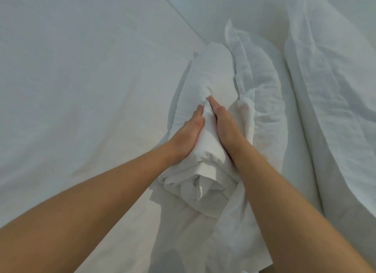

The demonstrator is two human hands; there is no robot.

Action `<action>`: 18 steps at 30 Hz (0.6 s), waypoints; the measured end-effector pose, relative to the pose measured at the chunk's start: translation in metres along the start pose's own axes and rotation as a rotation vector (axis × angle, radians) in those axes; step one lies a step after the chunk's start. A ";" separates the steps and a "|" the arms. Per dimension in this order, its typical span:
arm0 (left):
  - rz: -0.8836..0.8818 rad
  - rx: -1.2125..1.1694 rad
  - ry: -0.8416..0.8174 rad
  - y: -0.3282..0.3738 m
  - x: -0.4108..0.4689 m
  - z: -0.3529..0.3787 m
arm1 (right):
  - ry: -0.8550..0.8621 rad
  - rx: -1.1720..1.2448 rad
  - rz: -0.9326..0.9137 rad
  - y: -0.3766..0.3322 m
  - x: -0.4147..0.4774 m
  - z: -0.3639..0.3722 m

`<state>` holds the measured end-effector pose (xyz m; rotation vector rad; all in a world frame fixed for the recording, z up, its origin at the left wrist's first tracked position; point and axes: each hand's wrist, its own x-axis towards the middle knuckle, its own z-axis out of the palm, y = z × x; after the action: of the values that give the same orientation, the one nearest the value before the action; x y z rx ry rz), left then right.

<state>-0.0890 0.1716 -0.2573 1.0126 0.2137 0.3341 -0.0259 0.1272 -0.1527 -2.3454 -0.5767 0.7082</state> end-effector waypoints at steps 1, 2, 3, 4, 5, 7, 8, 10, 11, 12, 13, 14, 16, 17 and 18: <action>0.020 -0.024 -0.004 0.003 -0.002 -0.001 | -0.001 0.106 0.007 -0.002 -0.002 -0.003; 0.028 -0.075 0.010 0.006 -0.003 -0.004 | 0.022 0.197 -0.017 -0.005 -0.004 -0.007; 0.041 -0.147 0.036 0.009 -0.003 -0.008 | 0.060 0.269 -0.057 -0.009 -0.005 -0.011; 0.044 -0.186 0.090 0.012 -0.005 -0.012 | 0.124 0.308 -0.105 -0.013 -0.005 -0.014; 0.056 -0.187 0.169 0.012 -0.005 -0.015 | 0.220 0.238 -0.154 -0.019 -0.005 -0.016; 0.045 -0.065 0.282 -0.001 -0.003 -0.022 | 0.363 -0.242 -0.190 -0.032 0.002 -0.016; 0.004 -0.013 0.287 -0.008 -0.003 -0.025 | 0.355 -0.517 -0.139 -0.037 0.009 -0.016; -0.078 0.054 0.264 -0.019 -0.001 -0.026 | 0.273 -0.807 0.053 -0.046 0.023 -0.012; -0.107 0.051 0.264 -0.021 0.000 -0.027 | 0.242 -0.853 0.150 -0.050 0.030 -0.008; -0.139 0.032 0.276 -0.018 0.001 -0.027 | 0.233 -0.875 0.231 -0.054 0.036 -0.003; -0.160 0.010 0.296 -0.017 0.004 -0.029 | 0.244 -0.891 0.285 -0.055 0.044 0.003; -0.196 -0.019 0.308 -0.016 0.006 -0.032 | 0.261 -0.903 0.317 -0.056 0.049 0.008; -0.276 -0.080 0.291 -0.015 0.010 -0.038 | 0.286 -0.914 0.330 -0.055 0.057 0.019; -0.321 -0.110 0.270 -0.013 0.011 -0.042 | 0.291 -0.917 0.311 -0.054 0.061 0.023; -0.372 -0.145 0.254 -0.013 0.011 -0.046 | 0.290 -0.925 0.291 -0.052 0.063 0.026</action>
<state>-0.0912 0.2058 -0.2923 0.7664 0.5911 0.1351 -0.0051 0.2107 -0.1571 -3.3636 -0.4915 0.1963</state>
